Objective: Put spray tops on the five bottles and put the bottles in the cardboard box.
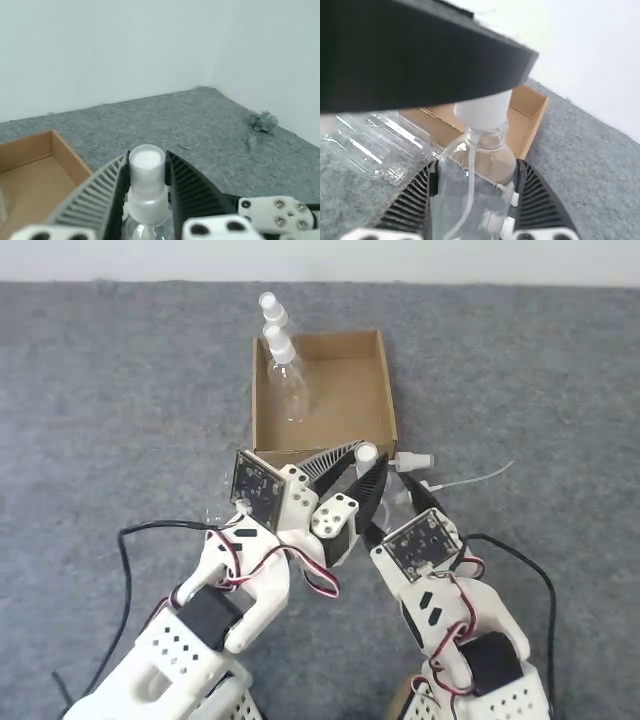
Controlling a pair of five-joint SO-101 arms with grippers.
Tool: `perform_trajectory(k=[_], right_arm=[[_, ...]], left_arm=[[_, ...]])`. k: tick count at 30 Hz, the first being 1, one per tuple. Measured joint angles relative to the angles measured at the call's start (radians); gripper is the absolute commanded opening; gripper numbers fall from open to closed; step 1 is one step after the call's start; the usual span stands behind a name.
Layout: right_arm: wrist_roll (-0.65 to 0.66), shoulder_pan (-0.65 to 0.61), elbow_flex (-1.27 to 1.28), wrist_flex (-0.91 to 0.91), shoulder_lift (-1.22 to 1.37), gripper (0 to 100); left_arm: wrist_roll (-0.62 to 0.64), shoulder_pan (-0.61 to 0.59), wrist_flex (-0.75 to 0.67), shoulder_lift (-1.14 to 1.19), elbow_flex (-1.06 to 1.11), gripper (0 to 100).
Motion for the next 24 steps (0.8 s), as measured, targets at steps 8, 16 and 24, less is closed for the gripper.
perform_trajectory(k=[8,16,24], right_arm=[[0.000,0.000,0.000,0.000,0.000,0.7],[-0.002,-0.028,0.000,0.003,0.002,0.7],[-0.002,-0.023,0.002,0.003,0.002,0.7]], left_arm=[[0.000,0.000,-0.009,0.000,0.000,1],[-0.003,0.011,-0.023,-0.012,0.060,1],[-0.005,0.026,-0.021,-0.012,0.069,4]])
